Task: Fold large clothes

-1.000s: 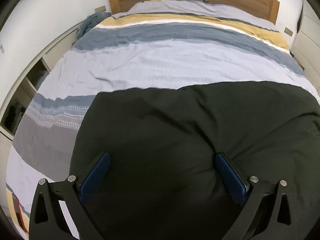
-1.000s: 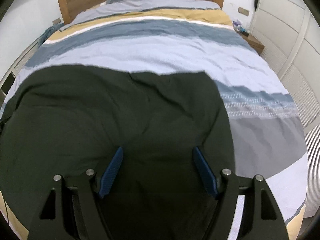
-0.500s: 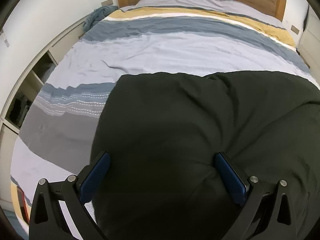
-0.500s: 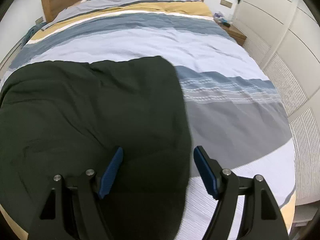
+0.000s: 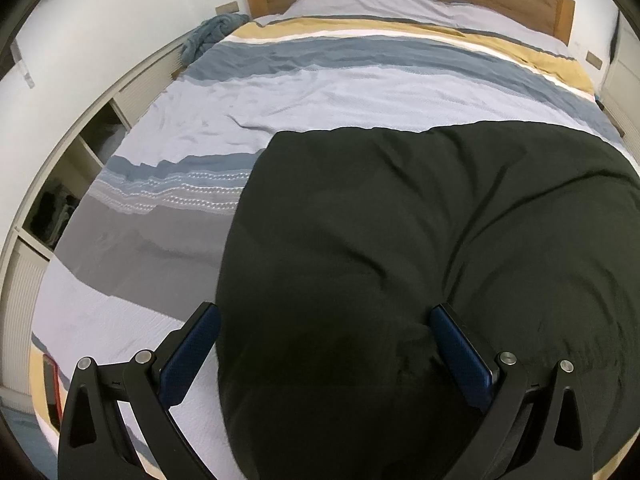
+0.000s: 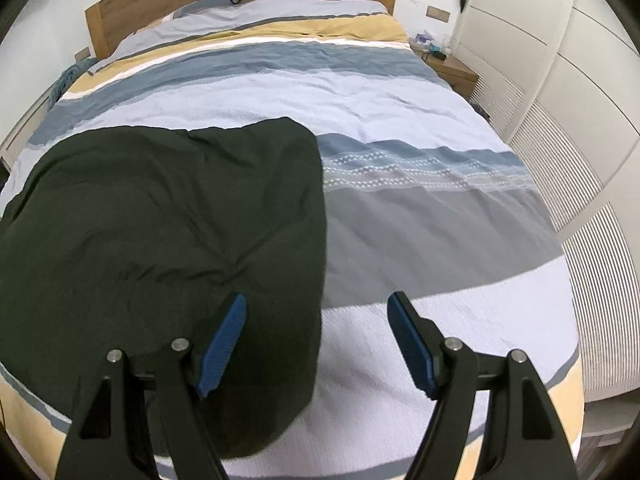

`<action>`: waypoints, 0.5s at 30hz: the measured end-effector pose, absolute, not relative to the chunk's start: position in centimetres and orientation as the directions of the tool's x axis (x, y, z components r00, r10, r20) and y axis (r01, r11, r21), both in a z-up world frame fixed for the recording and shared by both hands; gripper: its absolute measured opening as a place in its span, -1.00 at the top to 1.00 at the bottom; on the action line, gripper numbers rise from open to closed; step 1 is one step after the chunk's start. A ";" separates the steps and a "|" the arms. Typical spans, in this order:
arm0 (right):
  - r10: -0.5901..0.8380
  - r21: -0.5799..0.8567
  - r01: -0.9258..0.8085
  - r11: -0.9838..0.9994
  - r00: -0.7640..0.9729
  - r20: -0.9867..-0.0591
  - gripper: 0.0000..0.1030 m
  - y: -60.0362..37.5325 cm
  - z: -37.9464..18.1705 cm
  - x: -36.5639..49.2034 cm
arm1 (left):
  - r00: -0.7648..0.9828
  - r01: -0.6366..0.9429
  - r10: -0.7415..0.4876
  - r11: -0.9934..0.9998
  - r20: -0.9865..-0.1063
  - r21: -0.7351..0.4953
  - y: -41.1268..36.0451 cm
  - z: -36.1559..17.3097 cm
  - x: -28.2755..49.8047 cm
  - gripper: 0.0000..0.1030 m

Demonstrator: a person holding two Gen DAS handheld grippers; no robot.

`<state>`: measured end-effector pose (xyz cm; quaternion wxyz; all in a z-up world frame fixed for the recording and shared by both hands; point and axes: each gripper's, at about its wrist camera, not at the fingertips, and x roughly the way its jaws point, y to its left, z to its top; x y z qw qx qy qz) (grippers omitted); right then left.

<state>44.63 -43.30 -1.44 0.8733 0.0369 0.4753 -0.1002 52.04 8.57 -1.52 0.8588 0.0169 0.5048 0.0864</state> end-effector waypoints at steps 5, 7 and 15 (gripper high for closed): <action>-0.109 0.007 0.216 0.976 0.518 -0.849 -0.40 -44.2 -0.9 43.0 | 0.491 -0.138 0.151 0.986 -0.858 0.095 9.1 -0.2 50.3 -0.99; -0.094 0.022 0.214 0.976 0.516 -0.852 -0.40 -44.5 -0.6 42.4 | 0.497 -0.138 0.135 0.988 -0.857 0.076 9.7 0.2 49.4 -0.99; -0.021 0.099 0.198 0.975 0.529 -0.848 -0.40 -45.3 0.4 41.2 | 0.428 -0.175 0.077 0.985 -0.901 0.001 15.1 0.1 46.3 -0.99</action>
